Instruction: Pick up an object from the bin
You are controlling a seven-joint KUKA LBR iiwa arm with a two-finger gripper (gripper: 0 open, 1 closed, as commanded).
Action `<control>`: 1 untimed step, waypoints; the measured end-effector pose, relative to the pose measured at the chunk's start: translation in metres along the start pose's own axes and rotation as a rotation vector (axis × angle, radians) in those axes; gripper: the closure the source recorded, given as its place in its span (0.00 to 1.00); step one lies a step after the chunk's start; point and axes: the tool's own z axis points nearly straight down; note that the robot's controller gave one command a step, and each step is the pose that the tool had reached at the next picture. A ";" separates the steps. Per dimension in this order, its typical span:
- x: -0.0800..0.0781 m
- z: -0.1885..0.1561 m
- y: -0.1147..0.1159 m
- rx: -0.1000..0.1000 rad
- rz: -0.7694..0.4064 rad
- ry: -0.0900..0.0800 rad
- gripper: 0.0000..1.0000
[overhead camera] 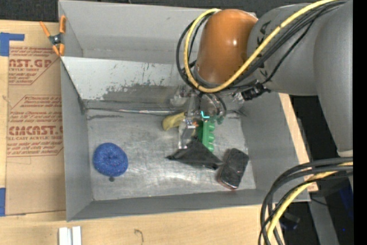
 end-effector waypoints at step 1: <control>-0.002 -0.005 0.000 0.000 0.000 -0.007 0.00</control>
Offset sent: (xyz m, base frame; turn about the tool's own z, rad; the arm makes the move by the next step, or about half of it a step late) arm -0.0186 -0.0536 -0.0835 0.0194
